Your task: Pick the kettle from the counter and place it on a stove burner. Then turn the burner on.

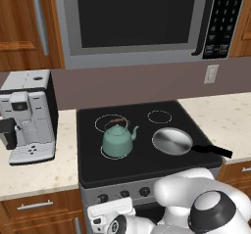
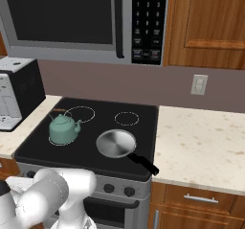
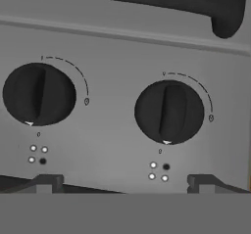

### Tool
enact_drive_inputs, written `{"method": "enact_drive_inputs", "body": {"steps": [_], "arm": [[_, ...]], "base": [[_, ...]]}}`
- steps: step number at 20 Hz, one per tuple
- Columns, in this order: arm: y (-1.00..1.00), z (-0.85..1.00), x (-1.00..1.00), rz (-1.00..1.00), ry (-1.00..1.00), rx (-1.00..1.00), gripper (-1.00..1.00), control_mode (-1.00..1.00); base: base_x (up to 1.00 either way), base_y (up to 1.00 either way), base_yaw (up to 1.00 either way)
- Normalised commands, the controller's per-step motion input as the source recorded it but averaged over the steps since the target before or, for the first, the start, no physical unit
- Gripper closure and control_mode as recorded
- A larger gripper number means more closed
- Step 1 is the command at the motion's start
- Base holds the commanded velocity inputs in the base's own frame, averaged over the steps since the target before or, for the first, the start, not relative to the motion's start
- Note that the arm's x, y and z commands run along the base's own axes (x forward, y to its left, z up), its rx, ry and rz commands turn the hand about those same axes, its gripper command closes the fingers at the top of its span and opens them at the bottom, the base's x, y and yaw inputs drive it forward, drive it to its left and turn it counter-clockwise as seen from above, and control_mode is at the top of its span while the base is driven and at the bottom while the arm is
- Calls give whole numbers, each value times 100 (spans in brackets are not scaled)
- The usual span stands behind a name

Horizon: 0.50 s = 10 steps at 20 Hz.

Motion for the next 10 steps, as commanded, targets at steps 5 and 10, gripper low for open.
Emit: {"method": "enact_drive_inputs", "body": {"steps": [5, 10], "arm": [[9, -21, 12, 0, 0, 0, -100, -100], [18, -27, 8, 0, 0, 0, -100, -100]], "base": [[0, 0, 0], [0, 0, 0]]}}
